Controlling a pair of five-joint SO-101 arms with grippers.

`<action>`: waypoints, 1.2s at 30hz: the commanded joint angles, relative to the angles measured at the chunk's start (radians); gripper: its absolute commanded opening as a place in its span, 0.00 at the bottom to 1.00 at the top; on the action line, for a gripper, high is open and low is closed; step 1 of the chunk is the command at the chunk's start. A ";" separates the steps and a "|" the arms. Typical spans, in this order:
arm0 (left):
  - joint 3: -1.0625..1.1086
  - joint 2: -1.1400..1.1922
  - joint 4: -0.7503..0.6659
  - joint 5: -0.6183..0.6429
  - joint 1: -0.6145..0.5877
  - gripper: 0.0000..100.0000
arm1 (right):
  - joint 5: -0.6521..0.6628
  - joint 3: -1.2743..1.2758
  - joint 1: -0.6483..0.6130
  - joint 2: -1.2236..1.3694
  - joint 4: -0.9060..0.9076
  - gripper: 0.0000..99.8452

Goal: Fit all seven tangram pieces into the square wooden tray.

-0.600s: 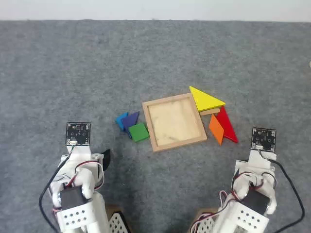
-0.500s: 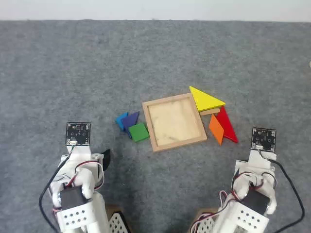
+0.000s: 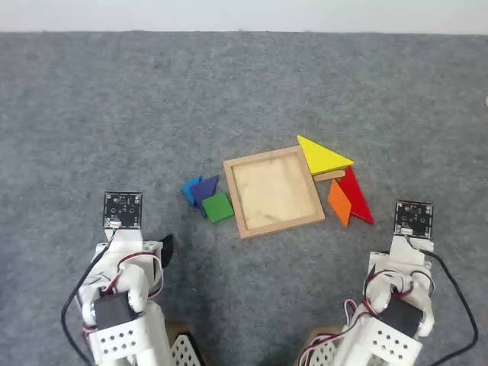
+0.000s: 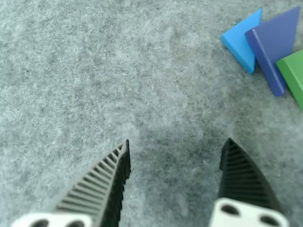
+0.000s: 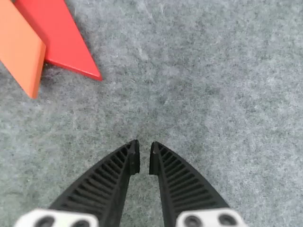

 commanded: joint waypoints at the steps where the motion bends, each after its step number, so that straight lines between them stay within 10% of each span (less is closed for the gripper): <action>1: -0.012 -0.021 0.003 0.005 0.002 0.30 | 0.012 0.017 -0.008 -0.019 -0.041 0.06; 18: -0.012 -0.021 0.003 0.005 0.000 0.30 | 0.098 -0.238 -0.234 0.093 0.019 0.06; 27: -0.012 -0.021 0.003 0.005 0.000 0.30 | 0.091 -0.747 -0.397 0.823 0.004 0.06; 36: -0.012 -0.021 0.003 0.005 0.000 0.30 | 0.089 -1.272 -0.498 1.604 0.010 0.29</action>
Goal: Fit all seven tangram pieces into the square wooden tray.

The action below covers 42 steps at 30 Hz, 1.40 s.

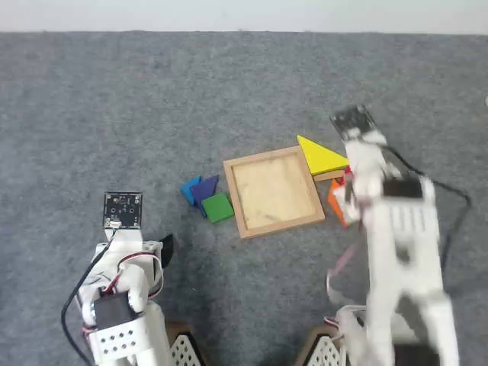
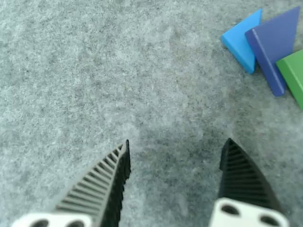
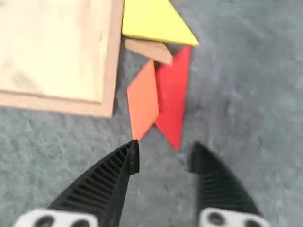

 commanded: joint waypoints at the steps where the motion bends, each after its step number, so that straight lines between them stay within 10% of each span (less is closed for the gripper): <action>1: -0.012 -0.021 0.003 0.005 0.000 0.30 | 0.002 -0.215 -0.030 0.262 -0.012 0.30; 24: -0.012 -0.021 0.003 0.005 0.000 0.30 | -0.041 -0.468 0.070 0.799 -0.111 0.30; 42: -0.012 -0.021 0.003 0.005 0.000 0.30 | 0.167 -0.365 0.159 0.564 0.053 0.34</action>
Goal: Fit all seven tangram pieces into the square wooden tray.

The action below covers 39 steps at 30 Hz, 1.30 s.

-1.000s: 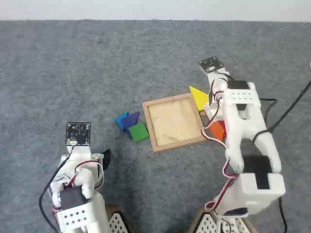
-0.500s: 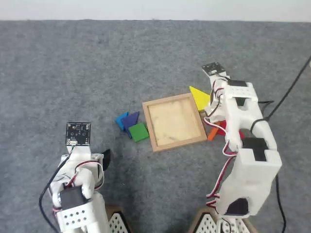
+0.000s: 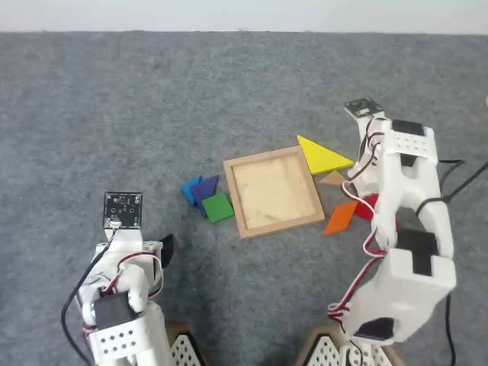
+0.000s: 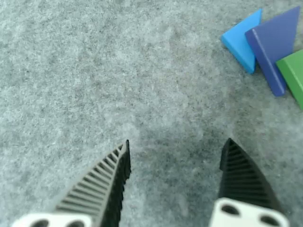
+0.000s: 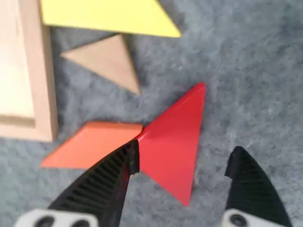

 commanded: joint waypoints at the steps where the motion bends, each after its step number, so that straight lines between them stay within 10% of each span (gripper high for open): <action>1: -0.012 -0.021 0.003 0.005 0.000 0.30 | 0.044 0.077 0.008 -0.076 -0.022 0.37; 39: -0.012 -0.021 0.003 0.005 0.000 0.30 | -0.021 0.101 0.051 0.059 -0.174 0.40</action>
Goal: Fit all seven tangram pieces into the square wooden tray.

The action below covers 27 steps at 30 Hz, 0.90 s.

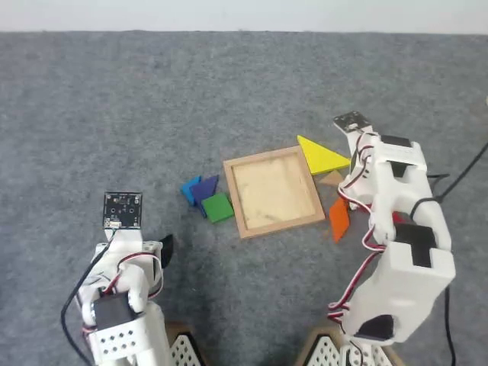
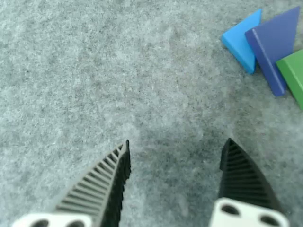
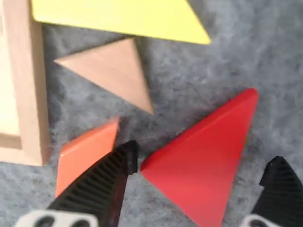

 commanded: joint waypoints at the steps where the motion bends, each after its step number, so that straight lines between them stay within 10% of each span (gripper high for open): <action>1: -0.012 -0.021 0.003 0.005 0.000 0.30 | -0.009 -0.003 0.054 -0.028 0.015 0.40; 11: -0.012 -0.021 0.003 0.005 0.000 0.30 | -0.014 0.003 0.056 -0.021 0.018 0.39; 19: -0.012 -0.021 0.003 0.005 0.000 0.30 | -0.015 0.005 0.056 -0.021 0.045 0.10; 27: -0.012 -0.021 0.003 0.005 0.000 0.30 | -0.037 0.002 0.054 -0.030 0.045 0.08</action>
